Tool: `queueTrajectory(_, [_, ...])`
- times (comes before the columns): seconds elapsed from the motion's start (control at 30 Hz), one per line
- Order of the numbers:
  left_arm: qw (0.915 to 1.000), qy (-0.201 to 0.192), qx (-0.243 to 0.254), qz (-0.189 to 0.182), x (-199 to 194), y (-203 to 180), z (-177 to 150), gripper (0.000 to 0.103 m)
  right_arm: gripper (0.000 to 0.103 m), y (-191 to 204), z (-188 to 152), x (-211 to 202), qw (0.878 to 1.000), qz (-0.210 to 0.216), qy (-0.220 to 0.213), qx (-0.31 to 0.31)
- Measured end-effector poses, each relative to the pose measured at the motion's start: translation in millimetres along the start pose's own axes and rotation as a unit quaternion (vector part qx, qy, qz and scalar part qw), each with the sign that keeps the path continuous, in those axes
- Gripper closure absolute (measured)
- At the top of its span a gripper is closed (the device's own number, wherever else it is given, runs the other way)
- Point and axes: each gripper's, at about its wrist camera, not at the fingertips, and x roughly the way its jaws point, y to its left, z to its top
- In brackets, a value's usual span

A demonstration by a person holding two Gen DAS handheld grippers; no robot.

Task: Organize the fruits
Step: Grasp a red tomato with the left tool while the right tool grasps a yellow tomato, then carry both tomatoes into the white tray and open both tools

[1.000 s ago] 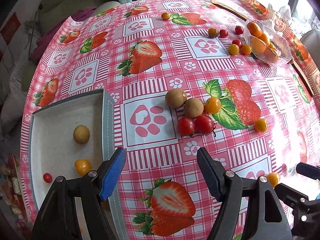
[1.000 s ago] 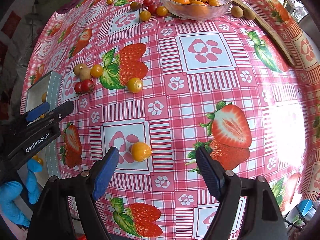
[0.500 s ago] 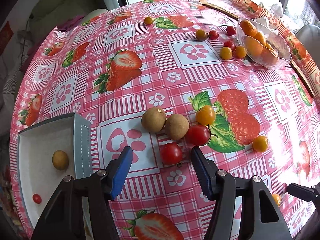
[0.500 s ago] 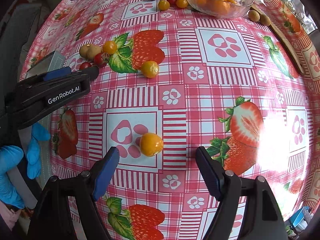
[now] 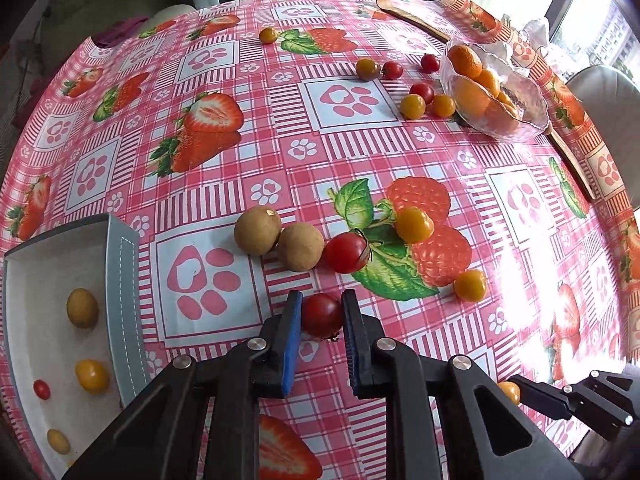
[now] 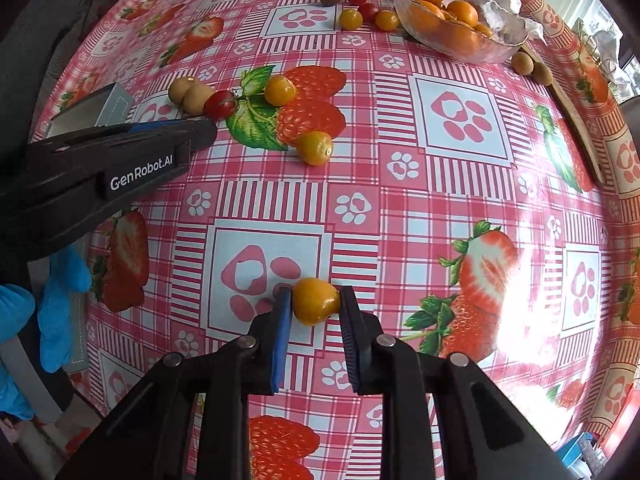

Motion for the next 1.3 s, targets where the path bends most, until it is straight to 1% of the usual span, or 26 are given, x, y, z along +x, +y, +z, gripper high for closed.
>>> queueTrajectory(0.1, [0.9999, 0.004, -0.011, -0.007, -8.2, 5.1, -6.6, 0.082, 0.077, -14.4, -1.3, -3.5, 0.999, 0.036, -0.001, 0.029])
queueTrajectory(0.2, [0.9997, 0.004, -0.02, -0.011, -17.6, 10.6, -12.9, 0.082, 0.077, -25.1, -1.5, -5.2, 0.997, 0.056, 0.002, 0.049])
queueTrajectory(0.43, [0.9993, -0.002, -0.035, -0.015, -37.7, 21.2, -23.6, 0.082, 0.077, -35.8, -1.6, -12.6, 0.996, 0.064, 0.005, 0.066])
queueTrajectory(0.53, [0.9991, -0.007, -0.04, -0.014, -46.2, 26.7, -28.4, 0.082, 0.077, -31.4, 2.9, -10.7, 0.996, 0.065, 0.008, 0.066])
queueTrajectory(0.73, [0.9977, -0.014, -0.066, -0.006, -61.2, 48.7, -41.2, 0.082, 0.077, -11.3, 14.6, -12.6, 0.996, 0.07, 0.005, 0.048])
queueTrajectory(0.97, [0.9942, -0.02, -0.104, 0.017, -76.9, 87.9, -63.3, 0.082, 0.077, 24.2, 25.7, -15.3, 0.996, 0.083, 0.004, 0.011])
queueTrajectory(1.17, [0.9881, -0.03, -0.145, 0.041, -87.4, 126.9, -79.9, 0.082, 0.077, 61.1, 38.1, -16.0, 0.995, 0.096, 0.003, -0.027])
queueTrajectory(1.3, [0.9831, -0.034, -0.17, 0.061, -89.5, 151.8, -89.3, 0.082, 0.077, 89.6, 52.2, -16.4, 0.993, 0.106, -0.001, -0.054])
